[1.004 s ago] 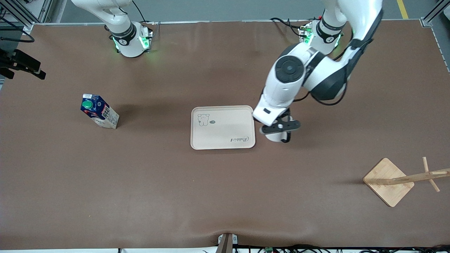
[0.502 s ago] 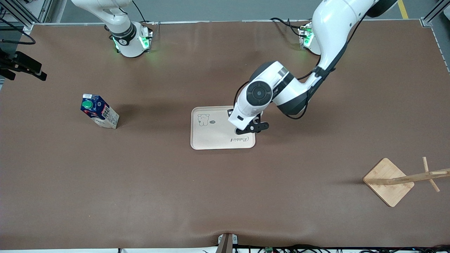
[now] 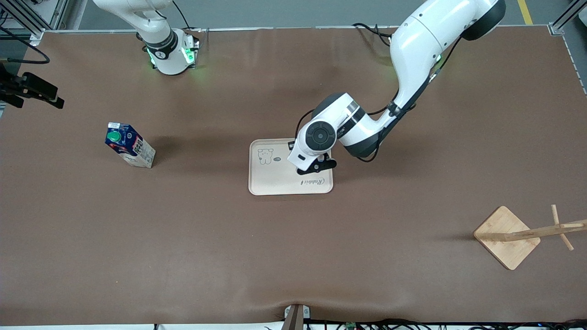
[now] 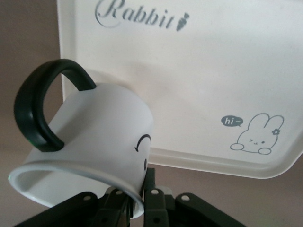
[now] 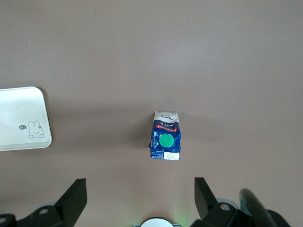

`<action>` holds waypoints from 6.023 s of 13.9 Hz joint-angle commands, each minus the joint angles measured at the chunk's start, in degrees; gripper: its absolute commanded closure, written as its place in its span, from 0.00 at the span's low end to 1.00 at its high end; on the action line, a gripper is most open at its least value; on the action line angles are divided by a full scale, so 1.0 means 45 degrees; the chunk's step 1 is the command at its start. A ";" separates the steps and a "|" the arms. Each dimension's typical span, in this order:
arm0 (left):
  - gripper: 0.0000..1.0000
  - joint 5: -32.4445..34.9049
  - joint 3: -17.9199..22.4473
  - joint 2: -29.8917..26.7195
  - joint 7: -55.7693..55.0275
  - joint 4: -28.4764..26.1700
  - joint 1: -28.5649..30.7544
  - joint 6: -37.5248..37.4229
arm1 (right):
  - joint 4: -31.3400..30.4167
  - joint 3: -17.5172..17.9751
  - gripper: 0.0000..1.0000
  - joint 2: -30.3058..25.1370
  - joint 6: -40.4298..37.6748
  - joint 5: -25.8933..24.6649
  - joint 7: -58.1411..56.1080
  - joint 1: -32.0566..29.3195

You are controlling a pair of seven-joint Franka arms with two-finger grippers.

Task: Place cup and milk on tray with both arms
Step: 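Carry the mug to the tray while the right gripper reaches the milk, then release the mug on the tray while the right gripper grasps the milk, then lift the milk carton with the right gripper while the left gripper withdraws, then carry the milk carton onto the tray beside the mug with the right gripper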

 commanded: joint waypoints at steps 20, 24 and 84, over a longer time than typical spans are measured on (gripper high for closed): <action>0.00 -0.0144 0.1642 -0.0001 0.0133 0.2482 -0.1580 -0.2369 | -0.1770 0.0095 0.00 0.3704 0.1417 -0.0174 -0.0222 -0.1625; 0.00 -0.0144 0.1661 -0.1425 0.0384 0.2564 -0.0451 -0.3290 | -0.3894 0.0153 0.00 0.2829 0.2819 -0.0174 -0.0222 -0.1491; 0.00 -0.0339 0.7052 -1.0725 1.1031 -0.0581 0.3264 -0.6417 | 0.4124 0.0212 1.00 0.9738 0.1870 0.4787 0.6790 0.7553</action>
